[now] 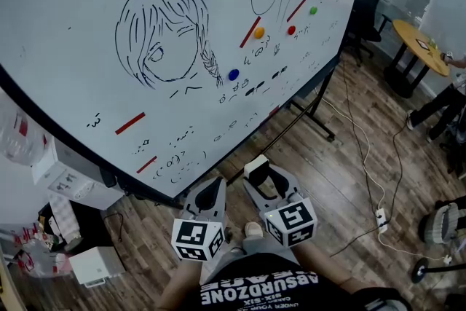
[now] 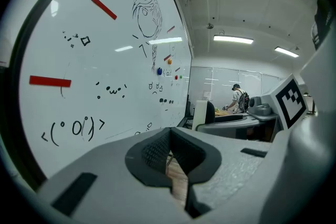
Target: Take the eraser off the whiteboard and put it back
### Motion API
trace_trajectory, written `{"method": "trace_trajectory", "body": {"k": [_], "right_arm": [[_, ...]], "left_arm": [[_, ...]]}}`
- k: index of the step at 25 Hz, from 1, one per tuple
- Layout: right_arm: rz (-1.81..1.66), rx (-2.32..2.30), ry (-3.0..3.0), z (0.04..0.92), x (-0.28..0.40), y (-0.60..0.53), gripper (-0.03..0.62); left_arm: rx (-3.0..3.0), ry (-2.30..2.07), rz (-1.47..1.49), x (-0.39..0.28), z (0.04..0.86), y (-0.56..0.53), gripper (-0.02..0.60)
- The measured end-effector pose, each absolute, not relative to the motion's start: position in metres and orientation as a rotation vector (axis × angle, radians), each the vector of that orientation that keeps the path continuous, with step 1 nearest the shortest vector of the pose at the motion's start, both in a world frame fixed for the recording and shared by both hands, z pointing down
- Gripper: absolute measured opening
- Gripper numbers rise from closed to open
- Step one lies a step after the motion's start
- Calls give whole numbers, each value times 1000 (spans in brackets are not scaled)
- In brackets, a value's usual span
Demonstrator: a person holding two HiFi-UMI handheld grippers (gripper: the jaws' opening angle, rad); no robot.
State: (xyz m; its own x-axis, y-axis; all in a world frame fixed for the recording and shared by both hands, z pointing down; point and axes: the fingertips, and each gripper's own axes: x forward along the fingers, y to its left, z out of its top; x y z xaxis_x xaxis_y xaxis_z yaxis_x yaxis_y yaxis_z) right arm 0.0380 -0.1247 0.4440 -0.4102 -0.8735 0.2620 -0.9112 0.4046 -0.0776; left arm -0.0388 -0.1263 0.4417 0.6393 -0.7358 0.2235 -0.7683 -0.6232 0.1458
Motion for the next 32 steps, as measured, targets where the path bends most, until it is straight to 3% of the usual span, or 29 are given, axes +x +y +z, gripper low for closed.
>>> {"method": "trace_trajectory", "body": {"k": [32], "right_arm": [[374,1497,-2565,447,12,-164,232]], "left_arm": [[2571,-1327,225,-63,447,-146,5]]}}
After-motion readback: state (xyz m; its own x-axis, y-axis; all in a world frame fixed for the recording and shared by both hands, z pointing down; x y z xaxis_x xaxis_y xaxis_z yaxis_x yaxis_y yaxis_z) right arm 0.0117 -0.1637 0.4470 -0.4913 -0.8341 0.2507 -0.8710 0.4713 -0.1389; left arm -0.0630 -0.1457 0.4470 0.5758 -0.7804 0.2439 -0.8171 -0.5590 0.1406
